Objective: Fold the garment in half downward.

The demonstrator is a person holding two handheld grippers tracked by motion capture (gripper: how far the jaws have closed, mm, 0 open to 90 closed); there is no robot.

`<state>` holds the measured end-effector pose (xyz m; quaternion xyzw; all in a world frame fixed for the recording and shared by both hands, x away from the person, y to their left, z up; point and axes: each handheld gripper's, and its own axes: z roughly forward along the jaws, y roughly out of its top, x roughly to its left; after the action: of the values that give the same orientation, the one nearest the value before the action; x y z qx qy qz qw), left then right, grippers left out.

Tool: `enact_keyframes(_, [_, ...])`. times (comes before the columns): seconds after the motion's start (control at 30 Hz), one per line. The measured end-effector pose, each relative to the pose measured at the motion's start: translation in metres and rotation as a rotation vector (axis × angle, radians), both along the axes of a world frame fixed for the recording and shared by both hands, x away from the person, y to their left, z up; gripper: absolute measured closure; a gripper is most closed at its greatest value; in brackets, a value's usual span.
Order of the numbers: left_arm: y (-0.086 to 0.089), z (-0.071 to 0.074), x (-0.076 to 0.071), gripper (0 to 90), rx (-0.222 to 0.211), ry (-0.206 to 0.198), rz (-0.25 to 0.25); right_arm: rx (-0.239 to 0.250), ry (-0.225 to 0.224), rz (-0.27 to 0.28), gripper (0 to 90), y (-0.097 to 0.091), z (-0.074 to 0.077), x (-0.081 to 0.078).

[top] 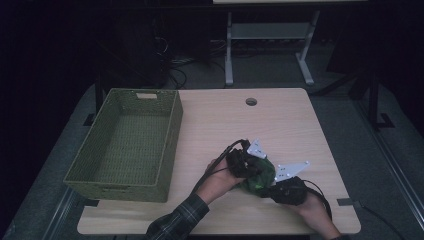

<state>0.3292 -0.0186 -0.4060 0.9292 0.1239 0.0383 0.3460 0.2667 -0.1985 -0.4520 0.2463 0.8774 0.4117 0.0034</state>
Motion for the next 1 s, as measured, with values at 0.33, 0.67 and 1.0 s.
enact_keyframes(0.33, [-0.003, -0.037, 0.013, 90.0, 0.018, 0.063, 0.038, -0.052, -0.014, -0.021, 90.0, 0.006, -0.011, 0.0])
enact_keyframes(0.67, [0.0, -0.036, 0.011, 90.0, 0.01, 0.055, 0.023, -0.022, -0.114, -0.108, 57.1, -0.017, 0.003, -0.021])
enact_keyframes(1.0, [0.013, -0.006, 0.0, 73.5, -0.048, 0.015, 0.001, -0.03, -0.11, -0.347, 34.4, -0.07, -0.004, -0.004])
